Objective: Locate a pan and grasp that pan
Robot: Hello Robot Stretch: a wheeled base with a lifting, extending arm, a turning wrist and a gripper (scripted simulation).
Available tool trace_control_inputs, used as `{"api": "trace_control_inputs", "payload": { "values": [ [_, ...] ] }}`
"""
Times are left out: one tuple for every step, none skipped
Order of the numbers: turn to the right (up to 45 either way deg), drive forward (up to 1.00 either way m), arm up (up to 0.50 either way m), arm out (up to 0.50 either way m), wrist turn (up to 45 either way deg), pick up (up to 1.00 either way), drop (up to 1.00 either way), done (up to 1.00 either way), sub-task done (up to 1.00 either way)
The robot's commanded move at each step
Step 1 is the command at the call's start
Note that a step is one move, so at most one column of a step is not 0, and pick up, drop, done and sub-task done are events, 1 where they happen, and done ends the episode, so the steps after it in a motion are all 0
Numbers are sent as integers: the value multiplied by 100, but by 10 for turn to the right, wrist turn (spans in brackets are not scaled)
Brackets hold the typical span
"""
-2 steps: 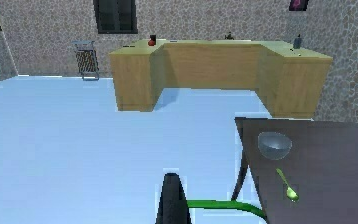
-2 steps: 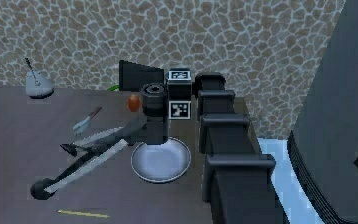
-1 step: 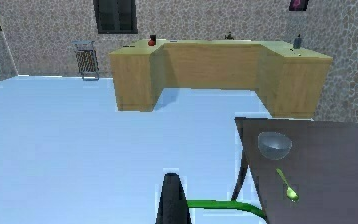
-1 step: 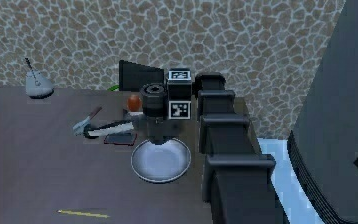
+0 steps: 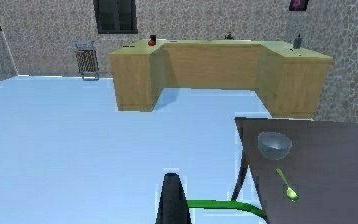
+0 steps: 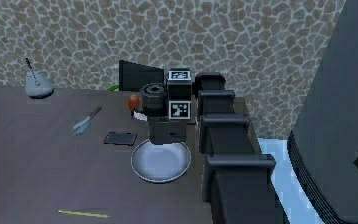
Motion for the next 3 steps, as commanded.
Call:
{"api": "trace_control_inputs", "payload": {
  "values": [
    [0,0,-28,0,0,0,0,0,0],
    [0,0,0,0,0,100,0,0,0],
    [0,0,10,0,0,0,0,0,0]
  ]
}}
